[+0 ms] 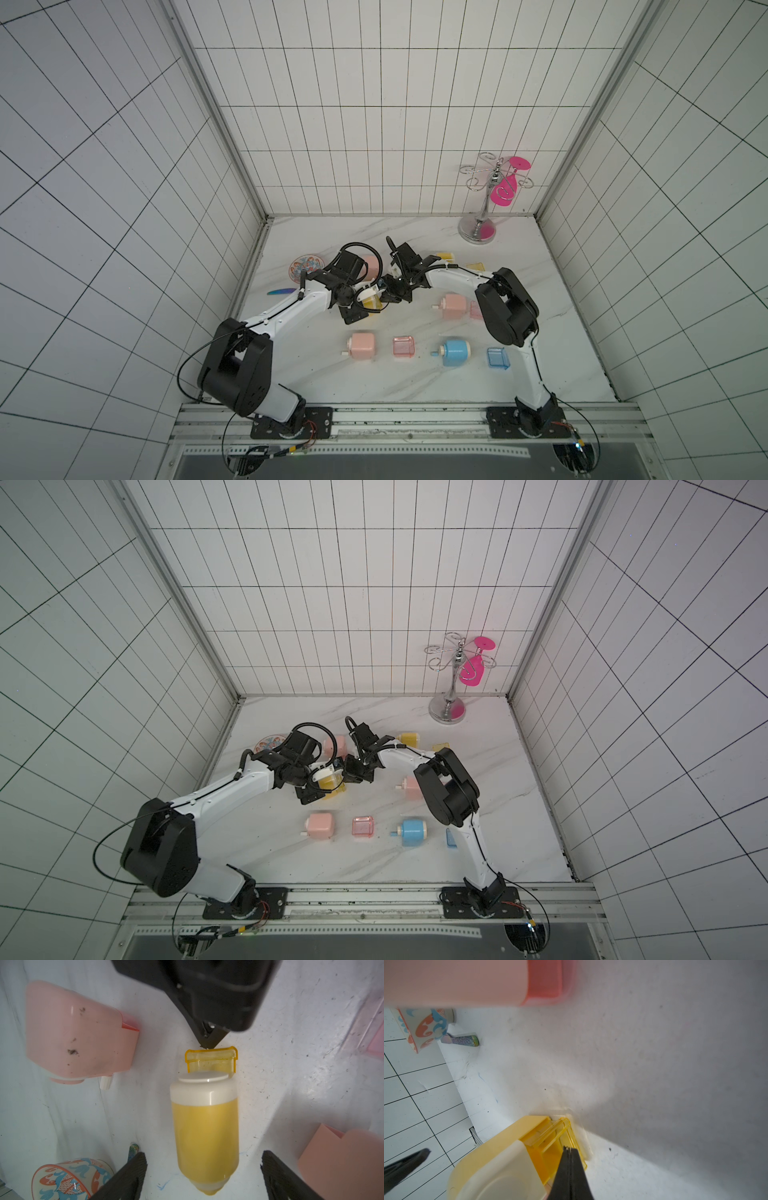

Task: Put the tray back into the pencil sharpener
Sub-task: Close the container of the pencil sharpener.

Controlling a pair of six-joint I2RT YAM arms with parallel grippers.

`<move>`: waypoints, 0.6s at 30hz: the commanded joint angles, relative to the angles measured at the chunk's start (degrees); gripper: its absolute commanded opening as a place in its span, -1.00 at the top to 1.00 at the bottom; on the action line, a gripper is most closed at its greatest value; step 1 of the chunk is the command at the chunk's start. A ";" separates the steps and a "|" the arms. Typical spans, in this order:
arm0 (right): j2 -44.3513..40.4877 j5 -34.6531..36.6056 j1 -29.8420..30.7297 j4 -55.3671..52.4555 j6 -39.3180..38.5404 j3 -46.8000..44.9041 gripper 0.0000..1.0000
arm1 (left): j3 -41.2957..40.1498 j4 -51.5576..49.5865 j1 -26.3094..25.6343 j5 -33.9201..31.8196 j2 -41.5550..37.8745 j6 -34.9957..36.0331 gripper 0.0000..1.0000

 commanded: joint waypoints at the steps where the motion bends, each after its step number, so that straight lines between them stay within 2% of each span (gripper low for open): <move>1: 0.16 -1.57 -0.43 0.84 0.55 -1.75 0.99 | 1.93 1.06 0.00 -1.01 2.04 3.14 -0.77; 11: 0.25 -2.06 -0.86 1.08 0.44 -2.26 0.99 | 3.77 2.15 -0.05 -2.51 6.61 4.60 -0.59; 18: -0.10 -3.02 -1.73 2.78 0.68 -3.78 0.99 | 4.84 2.34 0.00 -2.25 7.88 5.22 -0.54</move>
